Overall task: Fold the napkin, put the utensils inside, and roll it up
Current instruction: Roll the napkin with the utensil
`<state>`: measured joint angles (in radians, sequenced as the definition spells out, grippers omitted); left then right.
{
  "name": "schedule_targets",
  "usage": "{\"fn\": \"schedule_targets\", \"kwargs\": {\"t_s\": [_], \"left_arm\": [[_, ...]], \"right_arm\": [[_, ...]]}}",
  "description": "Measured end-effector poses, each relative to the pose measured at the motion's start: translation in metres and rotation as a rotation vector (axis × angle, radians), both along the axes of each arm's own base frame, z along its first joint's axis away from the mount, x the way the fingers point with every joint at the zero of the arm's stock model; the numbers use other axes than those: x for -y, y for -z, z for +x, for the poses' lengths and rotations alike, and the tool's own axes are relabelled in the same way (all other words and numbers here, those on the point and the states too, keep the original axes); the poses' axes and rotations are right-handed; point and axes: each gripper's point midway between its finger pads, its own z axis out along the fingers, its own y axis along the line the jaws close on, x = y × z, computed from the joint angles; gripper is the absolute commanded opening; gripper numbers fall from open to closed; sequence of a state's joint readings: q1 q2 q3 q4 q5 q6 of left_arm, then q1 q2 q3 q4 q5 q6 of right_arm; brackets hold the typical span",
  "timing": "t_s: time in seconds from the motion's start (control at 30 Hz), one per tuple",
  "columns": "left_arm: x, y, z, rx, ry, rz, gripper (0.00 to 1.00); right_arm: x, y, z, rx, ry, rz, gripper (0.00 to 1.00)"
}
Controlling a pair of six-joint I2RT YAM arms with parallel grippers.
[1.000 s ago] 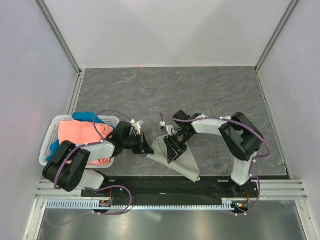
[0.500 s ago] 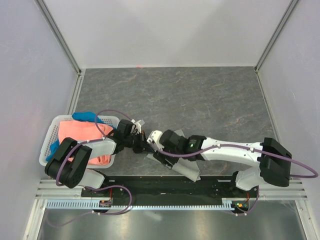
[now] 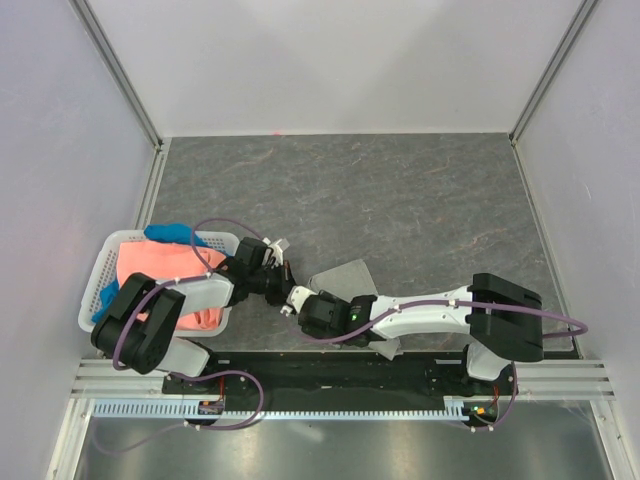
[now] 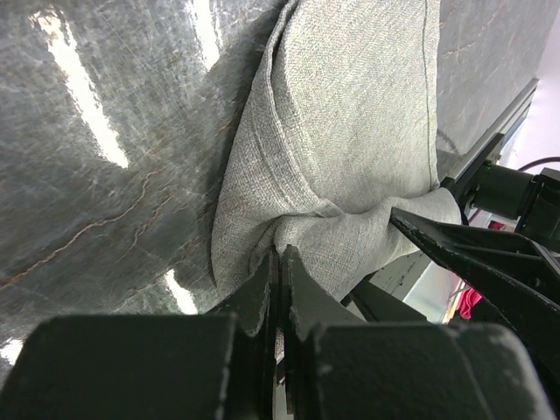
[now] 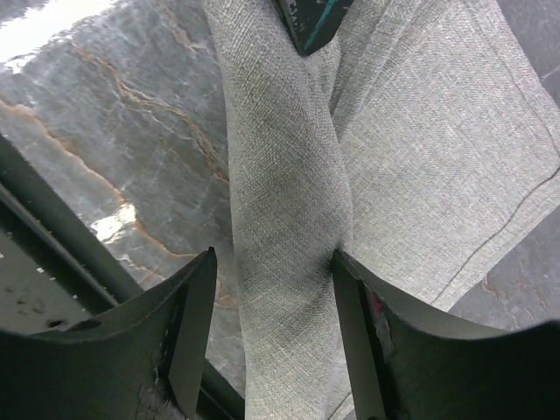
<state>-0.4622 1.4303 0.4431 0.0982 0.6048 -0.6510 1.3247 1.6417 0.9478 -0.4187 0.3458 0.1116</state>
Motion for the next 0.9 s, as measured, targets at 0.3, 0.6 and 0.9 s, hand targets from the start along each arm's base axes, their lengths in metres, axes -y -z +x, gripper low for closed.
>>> {"fn": "schedule_targets", "kwargs": {"t_s": [0.3, 0.6, 0.9], "left_arm": [[0.001, 0.000, 0.002, -0.009, 0.003, 0.004, 0.20], [-0.003, -0.012, 0.010, 0.048, -0.024, 0.033, 0.67], [-0.015, -0.037, 0.022, 0.178, -0.102, 0.059, 0.70]], "right_arm": [[0.004, 0.009, 0.010, 0.009, 0.010, -0.022, 0.50], [0.003, 0.014, 0.011, -0.132, 0.011, 0.039, 0.41], [0.003, 0.013, 0.012, -0.310, 0.004, 0.128, 0.39]]}}
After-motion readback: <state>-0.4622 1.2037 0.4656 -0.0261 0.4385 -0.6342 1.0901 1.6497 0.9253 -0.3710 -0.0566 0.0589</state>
